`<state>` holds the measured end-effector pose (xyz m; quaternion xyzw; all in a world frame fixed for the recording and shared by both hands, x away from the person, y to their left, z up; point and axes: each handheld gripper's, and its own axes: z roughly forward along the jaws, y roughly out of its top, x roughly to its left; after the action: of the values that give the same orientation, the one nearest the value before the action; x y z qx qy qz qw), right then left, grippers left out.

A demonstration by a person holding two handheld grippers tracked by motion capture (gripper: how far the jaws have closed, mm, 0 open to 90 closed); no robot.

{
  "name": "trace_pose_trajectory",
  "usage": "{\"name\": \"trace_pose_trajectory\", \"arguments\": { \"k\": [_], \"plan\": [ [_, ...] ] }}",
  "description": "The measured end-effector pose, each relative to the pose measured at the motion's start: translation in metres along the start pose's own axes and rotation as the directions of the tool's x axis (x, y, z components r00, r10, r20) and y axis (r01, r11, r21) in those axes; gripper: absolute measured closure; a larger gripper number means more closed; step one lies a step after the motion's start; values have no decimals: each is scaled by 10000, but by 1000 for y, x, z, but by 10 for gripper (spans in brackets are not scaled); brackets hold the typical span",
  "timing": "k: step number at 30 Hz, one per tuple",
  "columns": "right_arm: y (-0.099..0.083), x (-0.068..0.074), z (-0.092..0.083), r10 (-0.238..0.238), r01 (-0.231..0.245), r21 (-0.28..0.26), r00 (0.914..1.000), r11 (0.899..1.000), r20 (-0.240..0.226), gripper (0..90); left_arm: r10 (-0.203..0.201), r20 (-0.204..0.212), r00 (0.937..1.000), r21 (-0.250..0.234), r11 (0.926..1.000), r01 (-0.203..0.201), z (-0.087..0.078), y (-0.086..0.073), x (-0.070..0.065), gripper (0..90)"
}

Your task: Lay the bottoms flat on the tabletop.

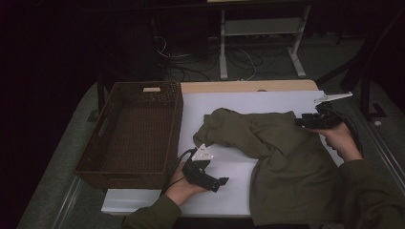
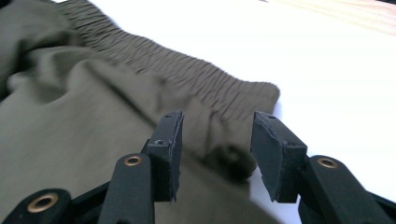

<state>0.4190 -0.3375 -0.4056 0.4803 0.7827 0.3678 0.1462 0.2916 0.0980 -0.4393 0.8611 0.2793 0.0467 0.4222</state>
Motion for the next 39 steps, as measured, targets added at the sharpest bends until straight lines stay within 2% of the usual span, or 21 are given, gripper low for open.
{"name": "trace_pose_trajectory", "arguments": {
  "k": [2,6,11,14,17,19,21,23,29,33,35,37,39],
  "plan": [
    [4,-6,5,158,-158,10,9999,9999,42,530,-19,5,10000,8,10000,19,0,0,0,30],
    [8,-17,20,411,-418,358,9990,9985,189,515,2,11,10000,16,10000,-2,1,0,0,30],
    [4,-26,42,695,-728,1236,9971,9897,306,486,6,48,10000,70,10000,-6,2,0,-1,30],
    [0,-26,51,895,-898,1595,9959,9831,92,552,3,60,10000,39,10000,-3,1,0,-1,29],
    [1,-23,50,741,-757,1591,9971,9844,161,743,-18,50,10000,38,10000,18,1,-1,0,29],
    [3,-21,48,553,-569,1401,9984,9885,155,807,-2,53,10000,45,10000,2,1,0,0,29],
    [6,-19,47,288,-330,1236,9990,9918,354,821,-7,61,10000,23,10000,7,1,0,0,29],
    [9,-21,47,227,-284,952,9979,9951,607,827,-6,55,10000,18,10000,6,1,0,0,29],
    [29,-35,48,354,-358,11,9924,9994,1179,828,-36,31,10000,-82,10000,36,1,1,1,30],
    [42,-46,50,458,-452,-70,9822,9990,1821,829,-87,-14,10000,-167,9998,87,0,1,3,30],
    [46,-54,50,700,-685,-144,9772,9975,2006,826,-147,-49,9999,-222,9996,146,-1,0,4,31],
    [47,-60,52,996,-991,-123,9779,9950,1840,786,-150,-42,9999,-251,9996,149,-2,0,4,31],
    [47,-60,51,1108,-1079,-261,9786,9938,1736,678,-144,-52,9999,-261,9996,142,-2,0,4,31]
  ]
}}
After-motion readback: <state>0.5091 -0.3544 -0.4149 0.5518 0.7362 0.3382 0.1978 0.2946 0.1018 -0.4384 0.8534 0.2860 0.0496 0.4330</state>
